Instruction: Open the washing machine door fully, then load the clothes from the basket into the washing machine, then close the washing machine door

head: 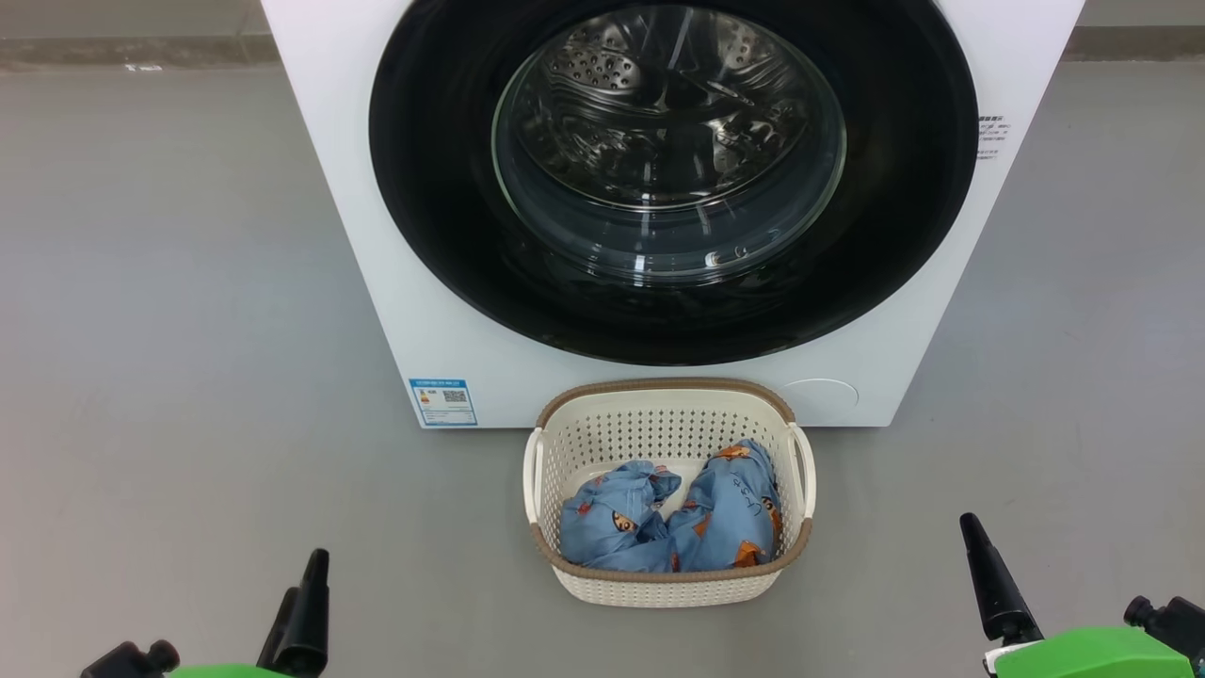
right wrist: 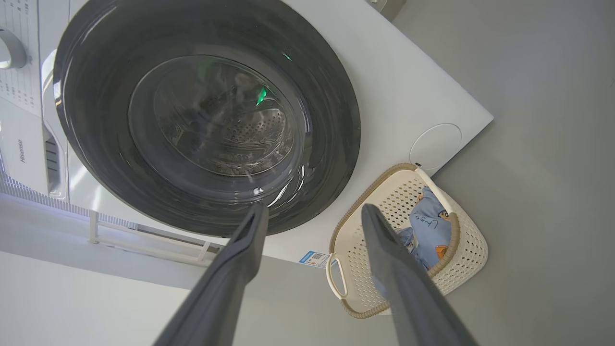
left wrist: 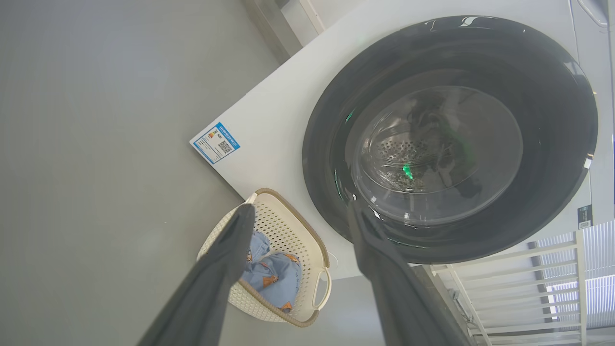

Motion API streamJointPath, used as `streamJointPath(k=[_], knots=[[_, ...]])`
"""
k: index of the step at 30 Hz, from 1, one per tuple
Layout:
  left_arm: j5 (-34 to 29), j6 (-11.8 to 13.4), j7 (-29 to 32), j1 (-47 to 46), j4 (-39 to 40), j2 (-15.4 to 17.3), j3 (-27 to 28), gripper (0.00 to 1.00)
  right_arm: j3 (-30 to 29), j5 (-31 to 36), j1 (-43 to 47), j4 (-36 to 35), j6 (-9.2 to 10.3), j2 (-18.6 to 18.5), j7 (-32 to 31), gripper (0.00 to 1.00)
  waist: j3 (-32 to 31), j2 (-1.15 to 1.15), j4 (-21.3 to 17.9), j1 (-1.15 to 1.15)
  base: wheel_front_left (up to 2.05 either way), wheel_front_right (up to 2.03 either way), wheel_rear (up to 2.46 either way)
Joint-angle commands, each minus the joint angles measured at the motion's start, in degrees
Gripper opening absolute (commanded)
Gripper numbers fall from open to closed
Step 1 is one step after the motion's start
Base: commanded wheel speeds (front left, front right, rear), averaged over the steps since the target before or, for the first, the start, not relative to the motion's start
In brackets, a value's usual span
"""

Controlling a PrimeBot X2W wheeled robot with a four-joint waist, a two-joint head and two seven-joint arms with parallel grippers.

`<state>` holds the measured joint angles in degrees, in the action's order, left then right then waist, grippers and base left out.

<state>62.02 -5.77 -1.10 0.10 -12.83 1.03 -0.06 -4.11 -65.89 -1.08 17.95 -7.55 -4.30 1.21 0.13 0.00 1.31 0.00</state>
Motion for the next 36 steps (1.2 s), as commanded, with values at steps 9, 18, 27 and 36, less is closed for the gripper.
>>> streamJointPath(k=[9,18,27,36], knots=[[-9.2,1.0,-2.4,0.0,3.5,1.1,-0.5,1.0,1.5,7.9,-0.4,-1.9,0.03,-1.8,2.3,1.0,0.0,0.0,0.5,0.0,0.0,0.0,0.0],[-15.7,1.3,-3.9,0.4,4.6,1.2,-1.3,1.0,2.7,13.9,-0.1,-1.9,0.03,-2.7,3.9,1.0,0.0,0.0,0.8,0.0,0.0,0.0,0.0],[-21.6,1.7,-5.2,0.7,5.5,1.3,-2.0,1.0,3.1,18.7,0.4,-1.8,0.04,-3.4,5.2,1.0,-0.1,0.0,1.1,0.0,0.0,0.0,0.0],[-28.2,2.3,-6.8,1.1,6.8,1.4,-2.9,1.0,3.8,24.0,0.7,-1.7,0.04,-4.2,6.7,1.0,-0.1,0.0,1.2,0.0,0.0,0.0,0.0]])
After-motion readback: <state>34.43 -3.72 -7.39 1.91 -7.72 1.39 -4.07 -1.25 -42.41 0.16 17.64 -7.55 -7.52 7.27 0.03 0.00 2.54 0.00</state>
